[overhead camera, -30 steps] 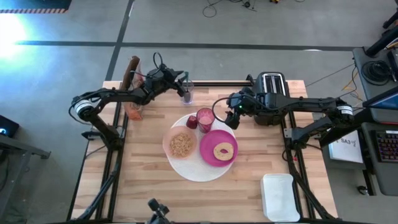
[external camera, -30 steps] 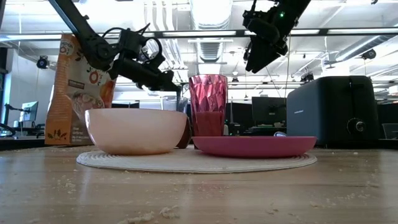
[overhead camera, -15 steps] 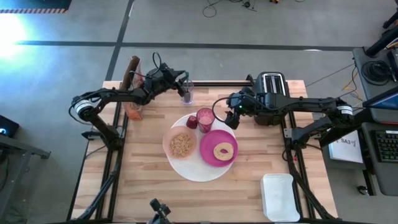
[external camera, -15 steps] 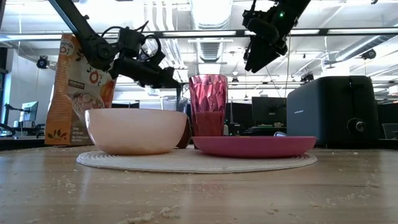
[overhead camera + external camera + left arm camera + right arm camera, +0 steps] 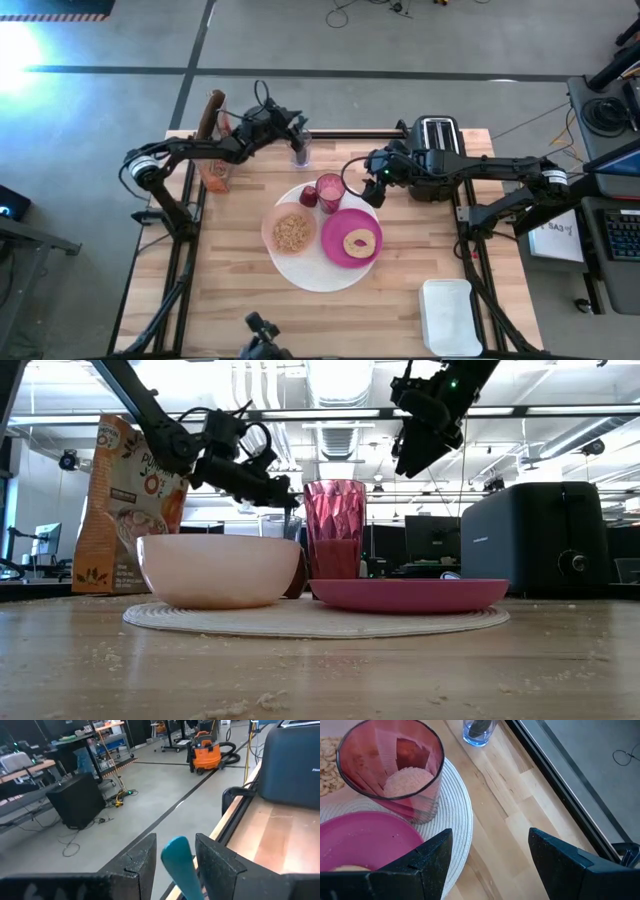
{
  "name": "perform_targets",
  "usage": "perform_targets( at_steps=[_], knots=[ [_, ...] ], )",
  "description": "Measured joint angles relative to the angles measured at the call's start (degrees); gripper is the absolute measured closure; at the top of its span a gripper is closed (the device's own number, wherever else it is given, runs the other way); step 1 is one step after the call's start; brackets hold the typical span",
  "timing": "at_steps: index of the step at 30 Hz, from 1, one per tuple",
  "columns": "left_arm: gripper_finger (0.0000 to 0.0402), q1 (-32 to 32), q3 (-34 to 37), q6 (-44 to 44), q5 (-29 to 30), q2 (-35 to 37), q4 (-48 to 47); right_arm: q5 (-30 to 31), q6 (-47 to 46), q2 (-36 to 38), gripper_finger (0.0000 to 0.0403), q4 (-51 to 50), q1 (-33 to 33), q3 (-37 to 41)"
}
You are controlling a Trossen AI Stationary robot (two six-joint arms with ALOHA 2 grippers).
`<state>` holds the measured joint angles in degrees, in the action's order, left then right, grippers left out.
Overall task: Arrange a breakfast setting
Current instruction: Put the blue spoon beside the orange bowl
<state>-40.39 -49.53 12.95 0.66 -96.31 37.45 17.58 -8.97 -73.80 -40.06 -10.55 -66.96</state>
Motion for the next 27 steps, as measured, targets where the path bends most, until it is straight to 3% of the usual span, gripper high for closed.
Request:
perform_targets(
  at_steps=[10,21,27],
  knots=[
    [0.029,-0.38,0.43,0.05,-2.17,0.22,-1.12,0.0,1.55,0.0,0.0154,0.08,0.0,0.02],
    [0.039,-0.38,0.45,-0.07,-2.75,0.34,-1.85,0.0,1.54,0.0,0.0154,0.08,0.0,0.02],
    [0.0399,-0.38,0.48,0.0,-3.0,0.48,-2.03,0.0,1.53,-0.01,0.0154,0.07,0.0,0.02]
  ],
)
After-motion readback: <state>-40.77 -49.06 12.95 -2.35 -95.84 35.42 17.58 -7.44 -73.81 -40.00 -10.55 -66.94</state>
